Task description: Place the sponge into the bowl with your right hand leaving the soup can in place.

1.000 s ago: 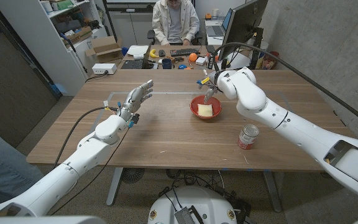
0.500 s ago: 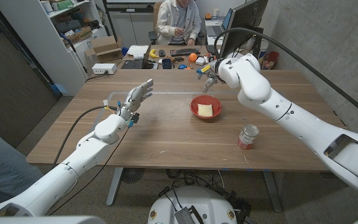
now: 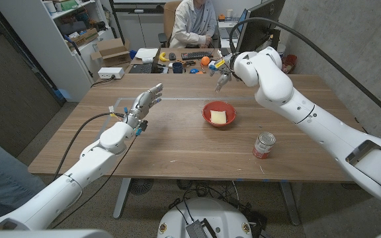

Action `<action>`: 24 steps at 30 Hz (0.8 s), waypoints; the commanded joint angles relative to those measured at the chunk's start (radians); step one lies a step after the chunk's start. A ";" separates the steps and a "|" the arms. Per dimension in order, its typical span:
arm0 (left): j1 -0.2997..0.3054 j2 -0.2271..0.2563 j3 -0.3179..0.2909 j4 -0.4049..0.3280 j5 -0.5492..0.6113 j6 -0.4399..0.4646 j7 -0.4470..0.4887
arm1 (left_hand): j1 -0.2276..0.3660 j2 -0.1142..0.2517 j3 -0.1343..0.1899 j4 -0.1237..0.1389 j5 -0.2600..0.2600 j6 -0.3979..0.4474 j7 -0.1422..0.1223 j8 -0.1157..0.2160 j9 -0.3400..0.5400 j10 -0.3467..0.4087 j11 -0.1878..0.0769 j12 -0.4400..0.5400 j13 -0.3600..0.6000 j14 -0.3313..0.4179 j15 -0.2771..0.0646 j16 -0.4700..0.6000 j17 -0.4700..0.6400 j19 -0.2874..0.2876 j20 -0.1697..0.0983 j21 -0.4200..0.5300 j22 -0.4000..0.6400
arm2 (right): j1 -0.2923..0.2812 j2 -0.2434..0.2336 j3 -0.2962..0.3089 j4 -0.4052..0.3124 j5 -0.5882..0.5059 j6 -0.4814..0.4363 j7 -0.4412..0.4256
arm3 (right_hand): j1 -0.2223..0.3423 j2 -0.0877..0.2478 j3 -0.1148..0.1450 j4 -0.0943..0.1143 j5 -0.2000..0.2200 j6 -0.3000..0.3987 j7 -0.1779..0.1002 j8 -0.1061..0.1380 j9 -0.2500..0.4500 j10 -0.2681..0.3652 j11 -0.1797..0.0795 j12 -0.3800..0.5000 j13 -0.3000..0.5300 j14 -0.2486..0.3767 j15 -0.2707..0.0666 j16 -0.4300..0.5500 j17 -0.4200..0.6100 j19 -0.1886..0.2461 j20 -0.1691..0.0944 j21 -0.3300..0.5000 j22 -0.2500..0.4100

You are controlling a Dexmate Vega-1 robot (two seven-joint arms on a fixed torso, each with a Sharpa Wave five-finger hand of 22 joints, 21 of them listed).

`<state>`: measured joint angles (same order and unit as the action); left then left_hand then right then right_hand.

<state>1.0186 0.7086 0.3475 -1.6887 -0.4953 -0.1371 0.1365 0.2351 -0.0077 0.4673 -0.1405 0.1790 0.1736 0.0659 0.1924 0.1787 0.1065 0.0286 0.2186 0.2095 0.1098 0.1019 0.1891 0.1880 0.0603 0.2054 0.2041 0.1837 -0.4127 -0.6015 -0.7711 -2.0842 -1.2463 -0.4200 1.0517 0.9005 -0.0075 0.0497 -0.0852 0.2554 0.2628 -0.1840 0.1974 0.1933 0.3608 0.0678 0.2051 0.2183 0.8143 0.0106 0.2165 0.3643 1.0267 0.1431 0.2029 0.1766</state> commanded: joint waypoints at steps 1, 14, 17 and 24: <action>0.020 0.012 -0.008 -0.032 0.003 0.018 0.015 | 0.014 -0.002 -0.001 0.001 -0.003 0.003 -0.001 0.000 0.006 0.005 0.003 0.005 0.003 0.010 0.004 0.007 0.003 0.002 0.007 0.001 0.003 | -0.020 -0.001 0.024 -0.020 -0.010 0.009 0.007 | 0.011 0.007 0.003 -0.003 0.006 0.004 0.001 0.006 0.002 -0.003 0.001 -0.001 0.000 -0.009 0.000 -0.003 0.002 -0.007 0.004 -0.003 0.004; 0.041 0.017 -0.015 -0.054 0.008 0.024 0.032 | 0.014 -0.002 -0.002 0.001 -0.003 0.004 -0.001 0.000 0.006 0.004 0.003 0.005 0.003 0.009 0.003 0.007 0.003 0.002 0.007 0.001 0.003 | -0.034 0.003 0.031 -0.019 -0.003 0.018 -0.002 | 0.008 0.009 0.000 -0.002 0.008 0.003 0.004 0.005 0.003 0.004 -0.015 0.001 -0.003 0.014 -0.008 0.006 0.002 -0.008 0.004 -0.002 0.004; 0.044 0.017 -0.017 -0.056 0.005 0.024 0.032 | 0.015 -0.002 -0.002 0.001 -0.003 0.004 -0.002 0.000 0.006 0.004 0.003 0.004 0.003 0.009 0.002 0.007 0.003 0.002 0.007 0.001 0.003 | -0.038 0.002 0.033 -0.025 -0.008 0.016 -0.005 | 0.007 0.009 -0.001 -0.001 0.008 0.004 0.003 0.005 0.003 0.003 -0.014 0.001 -0.004 0.009 -0.004 0.003 0.002 -0.008 0.005 -0.002 0.004; 0.048 0.019 -0.018 -0.062 0.009 0.023 0.035 | 0.015 -0.002 -0.003 0.002 -0.003 0.004 -0.002 0.000 0.006 0.005 0.002 0.005 0.003 0.009 0.004 0.006 0.003 0.002 0.007 0.001 0.003 | -0.043 0.002 0.035 -0.031 -0.016 0.017 -0.001 | 0.007 0.013 0.000 0.000 0.009 0.004 0.006 0.005 0.003 0.001 -0.013 0.000 -0.005 0.008 -0.008 0.003 0.003 -0.008 0.004 -0.002 0.004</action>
<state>1.0567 0.7243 0.3335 -1.7390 -0.4888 -0.1156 0.1651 0.2351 -0.0076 0.4673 -0.1405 0.1790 0.1736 0.0659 0.1925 0.1787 0.1065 0.0286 0.2186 0.2096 0.1133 0.1054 0.1891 0.1880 0.0603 0.2054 0.2041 0.1836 -0.4434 -0.5997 -0.7422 -2.1050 -1.2549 -0.4052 1.0532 0.9058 -0.0022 0.0498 -0.0853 0.2588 0.2627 -0.1840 0.1973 0.1931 0.3625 0.0587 0.2050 0.2137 0.8234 0.0054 0.2166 0.3642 1.0206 0.1500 0.2030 0.1766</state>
